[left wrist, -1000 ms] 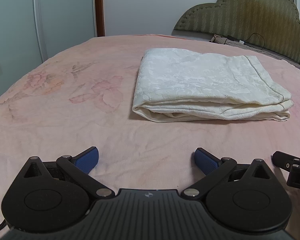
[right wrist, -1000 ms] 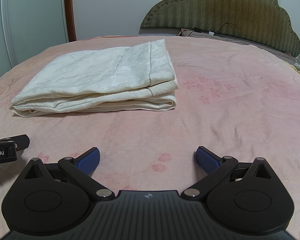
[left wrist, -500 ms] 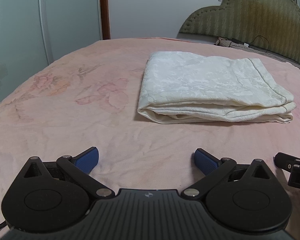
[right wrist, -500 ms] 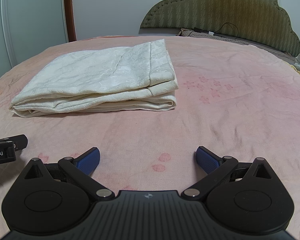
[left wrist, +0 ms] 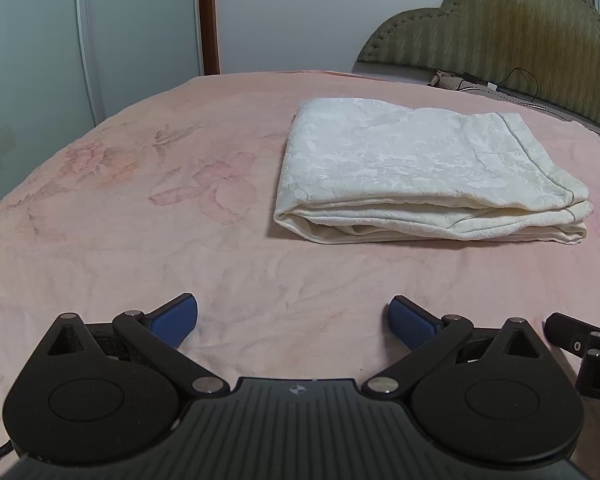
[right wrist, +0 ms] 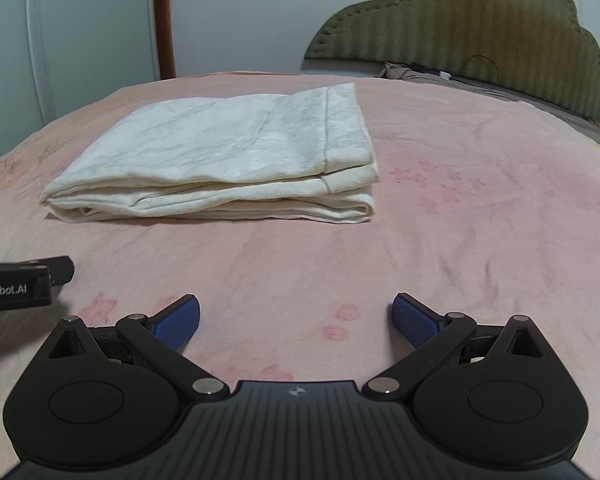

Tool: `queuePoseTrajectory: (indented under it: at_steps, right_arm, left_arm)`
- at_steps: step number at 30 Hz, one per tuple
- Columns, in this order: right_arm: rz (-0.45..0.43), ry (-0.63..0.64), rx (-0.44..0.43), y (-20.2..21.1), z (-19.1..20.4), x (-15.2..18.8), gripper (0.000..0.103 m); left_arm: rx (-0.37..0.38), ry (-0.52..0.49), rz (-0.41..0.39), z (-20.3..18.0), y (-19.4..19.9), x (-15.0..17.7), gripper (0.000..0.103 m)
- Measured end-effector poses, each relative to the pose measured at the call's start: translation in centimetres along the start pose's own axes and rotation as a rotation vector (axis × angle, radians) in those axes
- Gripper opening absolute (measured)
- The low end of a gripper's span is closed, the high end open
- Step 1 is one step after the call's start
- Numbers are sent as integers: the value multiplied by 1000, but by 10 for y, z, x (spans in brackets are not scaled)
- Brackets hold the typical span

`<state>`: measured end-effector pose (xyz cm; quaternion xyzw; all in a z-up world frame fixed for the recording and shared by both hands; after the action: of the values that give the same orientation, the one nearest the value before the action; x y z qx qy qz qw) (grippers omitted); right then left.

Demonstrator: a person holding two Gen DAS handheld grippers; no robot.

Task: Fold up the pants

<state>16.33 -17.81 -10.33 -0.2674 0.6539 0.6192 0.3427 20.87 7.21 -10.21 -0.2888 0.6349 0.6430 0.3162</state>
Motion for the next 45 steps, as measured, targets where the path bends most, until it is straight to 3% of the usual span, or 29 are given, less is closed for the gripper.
queuePoseTrajectory:
  at_steps: [45]
  right_arm:
    - [3, -15, -8, 0, 0, 1, 103]
  left_arm:
    - [2, 1, -2, 1, 1, 1, 103]
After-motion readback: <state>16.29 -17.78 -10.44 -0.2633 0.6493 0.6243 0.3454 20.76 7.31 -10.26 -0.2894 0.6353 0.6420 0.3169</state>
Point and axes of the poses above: each gripper's, at about its wrist camera, not at the fingertips, and y roughly against the way its jaws point, z to its left, x to its underside, the point moved 9 cm from there along -y, roughly the way its jaws point
